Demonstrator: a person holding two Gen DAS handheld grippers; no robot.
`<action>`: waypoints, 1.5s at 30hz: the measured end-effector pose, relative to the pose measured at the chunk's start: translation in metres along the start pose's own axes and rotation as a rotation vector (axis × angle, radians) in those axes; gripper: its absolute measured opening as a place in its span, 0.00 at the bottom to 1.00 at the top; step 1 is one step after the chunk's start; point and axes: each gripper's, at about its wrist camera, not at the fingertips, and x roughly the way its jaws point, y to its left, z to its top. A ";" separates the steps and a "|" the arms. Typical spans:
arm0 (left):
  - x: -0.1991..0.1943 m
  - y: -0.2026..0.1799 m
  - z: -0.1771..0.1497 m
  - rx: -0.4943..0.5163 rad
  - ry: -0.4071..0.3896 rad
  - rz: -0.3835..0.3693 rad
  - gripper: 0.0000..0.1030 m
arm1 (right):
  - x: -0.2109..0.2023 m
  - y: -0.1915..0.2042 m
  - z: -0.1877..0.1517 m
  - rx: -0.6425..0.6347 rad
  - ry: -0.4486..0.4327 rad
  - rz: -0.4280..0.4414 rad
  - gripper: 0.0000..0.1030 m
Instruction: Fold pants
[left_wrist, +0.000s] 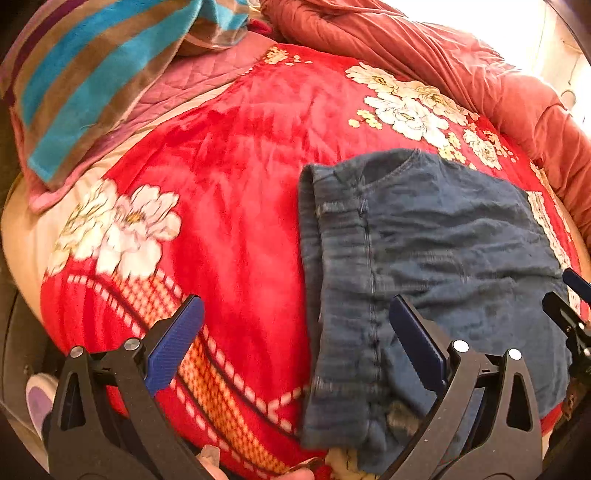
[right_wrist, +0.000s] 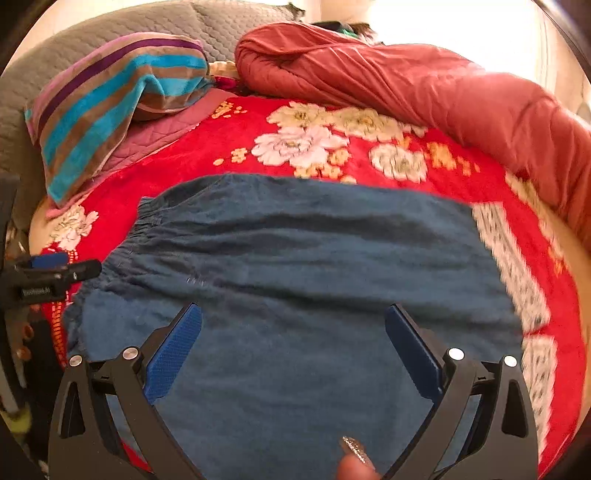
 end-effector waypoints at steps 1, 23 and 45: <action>0.003 0.000 0.006 0.004 0.003 -0.006 0.91 | 0.003 0.000 0.005 -0.015 -0.004 -0.010 0.96; 0.073 -0.002 0.087 0.059 0.052 -0.005 0.91 | 0.082 -0.008 0.086 -0.074 0.059 0.093 0.96; 0.047 -0.027 0.073 0.208 -0.141 -0.133 0.31 | 0.137 0.011 0.121 -0.326 0.091 0.029 0.96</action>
